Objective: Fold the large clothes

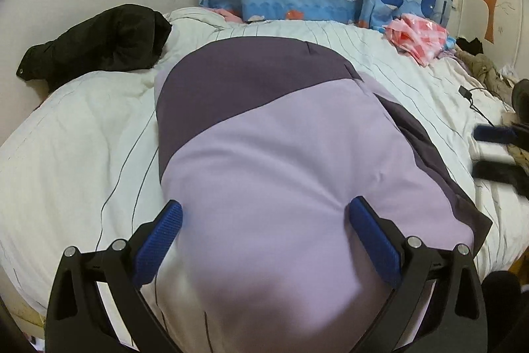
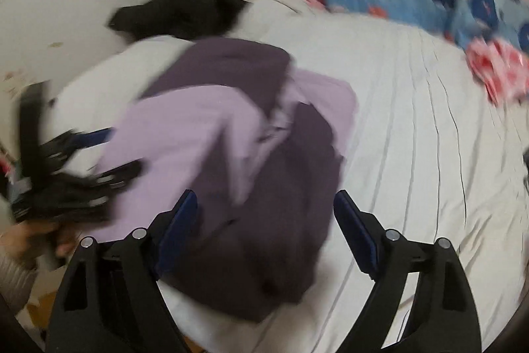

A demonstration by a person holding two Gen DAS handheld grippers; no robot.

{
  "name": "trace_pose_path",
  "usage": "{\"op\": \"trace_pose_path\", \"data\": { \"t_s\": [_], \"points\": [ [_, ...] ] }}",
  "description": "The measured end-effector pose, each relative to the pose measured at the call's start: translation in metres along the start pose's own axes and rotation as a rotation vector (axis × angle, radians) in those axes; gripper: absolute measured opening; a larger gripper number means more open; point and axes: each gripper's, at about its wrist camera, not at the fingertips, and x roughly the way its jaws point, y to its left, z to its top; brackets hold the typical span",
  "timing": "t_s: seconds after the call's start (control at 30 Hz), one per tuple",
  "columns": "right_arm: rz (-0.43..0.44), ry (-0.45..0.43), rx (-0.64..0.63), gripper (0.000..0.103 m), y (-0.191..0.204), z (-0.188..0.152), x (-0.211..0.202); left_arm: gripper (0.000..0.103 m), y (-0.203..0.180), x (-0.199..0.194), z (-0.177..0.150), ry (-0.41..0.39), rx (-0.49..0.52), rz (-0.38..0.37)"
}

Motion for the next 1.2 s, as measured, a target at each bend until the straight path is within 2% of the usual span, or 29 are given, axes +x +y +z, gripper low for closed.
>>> {"op": "trace_pose_path", "data": {
  "t_s": [0.1,0.13,0.17,0.3,0.43,0.6,0.77,0.9,1.0,1.13,1.2],
  "points": [
    [-0.069,0.095,-0.043,0.082,0.006,-0.019,0.028,0.097,-0.001,0.001,0.000,0.004,0.001,-0.001],
    [-0.052,0.117,-0.005,0.086,-0.003,-0.028,0.039,0.097,-0.003,0.002,-0.002,0.008,0.005,-0.001],
    [-0.034,0.132,0.035,0.096,-0.011,-0.042,0.050,0.097,-0.006,0.004,-0.004,0.013,0.018,0.005],
    [-0.002,0.121,0.119,0.096,-0.025,-0.058,0.092,0.097,-0.015,0.014,-0.011,0.018,0.047,0.043],
    [-0.015,0.116,0.137,0.096,-0.023,-0.058,0.093,0.097,-0.014,0.016,-0.010,0.025,0.031,0.051],
    [0.029,0.127,0.264,0.096,-0.029,-0.064,0.066,0.097,-0.006,0.006,-0.007,0.071,-0.010,0.021],
    [-0.054,0.103,0.369,0.096,-0.021,-0.075,0.019,0.097,-0.002,-0.020,-0.019,0.110,-0.067,-0.005],
    [-0.189,0.062,0.321,0.096,0.014,-0.068,-0.020,0.097,-0.004,-0.049,-0.026,0.091,-0.091,-0.004],
    [-0.191,0.042,0.285,0.096,0.043,-0.071,-0.042,0.097,-0.007,-0.063,-0.026,0.102,-0.095,0.015],
    [-0.160,0.064,0.242,0.096,0.070,-0.066,-0.051,0.097,-0.010,-0.079,-0.028,0.107,-0.092,0.041],
    [-0.179,0.074,0.206,0.096,0.078,-0.064,-0.055,0.097,-0.012,-0.086,-0.029,0.099,-0.086,0.065]
  ]
}}
